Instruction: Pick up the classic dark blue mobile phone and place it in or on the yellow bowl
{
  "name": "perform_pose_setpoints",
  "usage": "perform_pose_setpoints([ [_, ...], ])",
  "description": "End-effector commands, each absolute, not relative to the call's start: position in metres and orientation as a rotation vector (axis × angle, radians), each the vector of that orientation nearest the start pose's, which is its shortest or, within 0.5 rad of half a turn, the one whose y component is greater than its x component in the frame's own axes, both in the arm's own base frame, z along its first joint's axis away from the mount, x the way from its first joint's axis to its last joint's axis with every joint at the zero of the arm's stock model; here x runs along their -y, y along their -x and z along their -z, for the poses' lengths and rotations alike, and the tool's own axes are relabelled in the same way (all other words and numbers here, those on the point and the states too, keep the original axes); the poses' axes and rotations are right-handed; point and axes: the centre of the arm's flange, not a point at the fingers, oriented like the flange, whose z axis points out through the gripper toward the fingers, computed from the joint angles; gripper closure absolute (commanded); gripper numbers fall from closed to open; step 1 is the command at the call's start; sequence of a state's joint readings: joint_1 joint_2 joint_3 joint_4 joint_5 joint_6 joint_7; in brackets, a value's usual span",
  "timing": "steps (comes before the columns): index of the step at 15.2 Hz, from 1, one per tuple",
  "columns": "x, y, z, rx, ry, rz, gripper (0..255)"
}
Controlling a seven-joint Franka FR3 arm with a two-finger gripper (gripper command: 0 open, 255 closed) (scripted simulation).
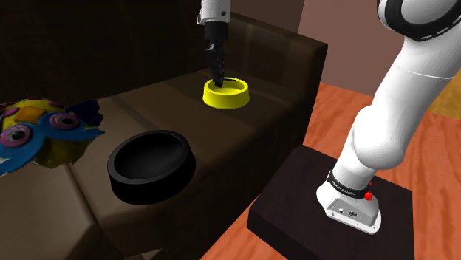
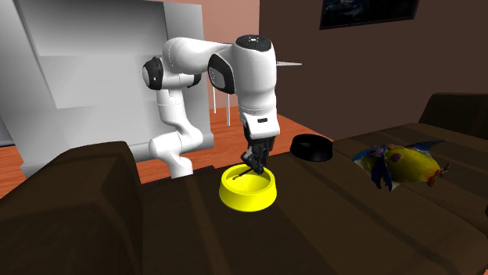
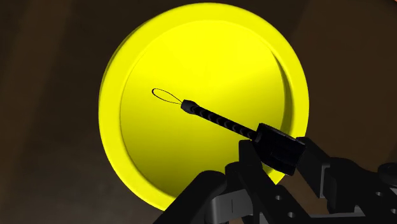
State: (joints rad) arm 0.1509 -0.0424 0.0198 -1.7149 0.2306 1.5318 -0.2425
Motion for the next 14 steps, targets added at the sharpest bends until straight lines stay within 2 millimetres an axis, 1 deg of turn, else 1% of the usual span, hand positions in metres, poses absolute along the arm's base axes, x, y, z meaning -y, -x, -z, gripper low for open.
perform_pose_setpoints([
  [1, -0.115, -0.520, -0.580, 0.585, 2.841, -0.192, 0],
  [6, -0.115, -0.520, -0.580, 0.585, 2.841, -0.192, 0],
  [9, -0.107, -0.527, -0.618, 0.585, 2.841, -0.192, 0],
  [10, -0.105, -0.529, -0.628, 0.585, 2.841, -0.192, 0],
  [14, -0.105, -0.529, -0.628, 0.585, 2.841, -0.192, 0],
])
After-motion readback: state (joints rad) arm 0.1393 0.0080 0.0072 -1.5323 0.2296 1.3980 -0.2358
